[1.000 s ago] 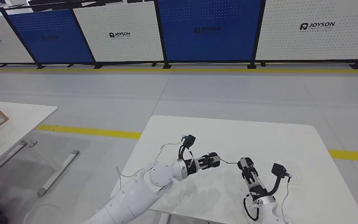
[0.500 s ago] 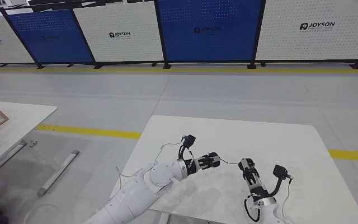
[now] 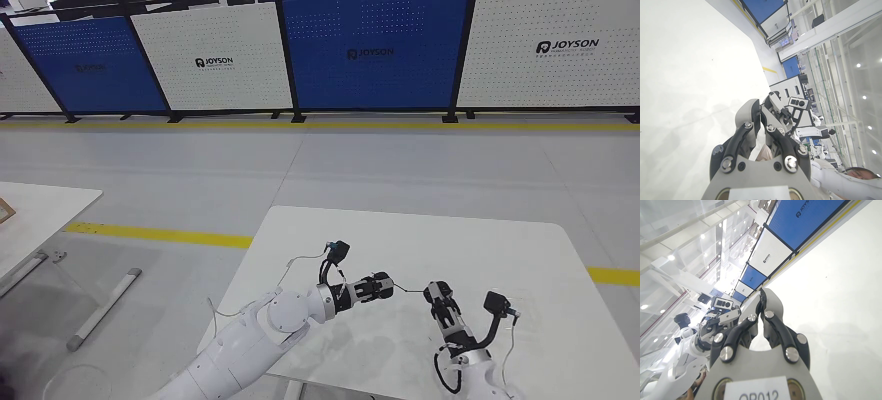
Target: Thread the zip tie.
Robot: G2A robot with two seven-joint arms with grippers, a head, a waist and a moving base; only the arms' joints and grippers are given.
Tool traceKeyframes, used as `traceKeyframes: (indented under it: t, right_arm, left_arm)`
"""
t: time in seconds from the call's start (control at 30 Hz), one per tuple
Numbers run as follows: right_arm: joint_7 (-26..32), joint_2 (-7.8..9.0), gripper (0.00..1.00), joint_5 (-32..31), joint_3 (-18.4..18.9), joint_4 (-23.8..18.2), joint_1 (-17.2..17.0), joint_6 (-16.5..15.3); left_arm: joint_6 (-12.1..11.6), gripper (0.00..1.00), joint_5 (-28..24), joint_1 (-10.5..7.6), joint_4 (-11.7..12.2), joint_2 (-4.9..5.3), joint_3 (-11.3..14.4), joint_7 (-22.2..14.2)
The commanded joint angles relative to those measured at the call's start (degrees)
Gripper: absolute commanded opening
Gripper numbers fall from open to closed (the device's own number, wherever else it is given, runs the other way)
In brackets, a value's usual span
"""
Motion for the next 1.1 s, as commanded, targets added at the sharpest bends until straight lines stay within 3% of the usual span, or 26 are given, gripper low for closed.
traceKeyframes:
  t: [0.0,0.5,1.07]
  right_arm:
    - [0.0,-0.09,0.0,-0.1,0.1,-0.1,-0.1,0.0]
    - [0.6,-0.67,0.0,-1.4,0.9,-0.4,-0.8,-0.1]
    - [2.6,-2.17,0.0,-0.9,-1.6,2.9,1.9,-0.6]
  left_arm:
    - [0.0,0.0,0.0,0.0,0.0,0.0,0.0,0.0]
    - [0.0,0.0,0.0,0.0,0.0,0.0,0.0,0.0]
    - [0.0,0.0,0.0,0.0,0.0,0.0,0.0,0.0]
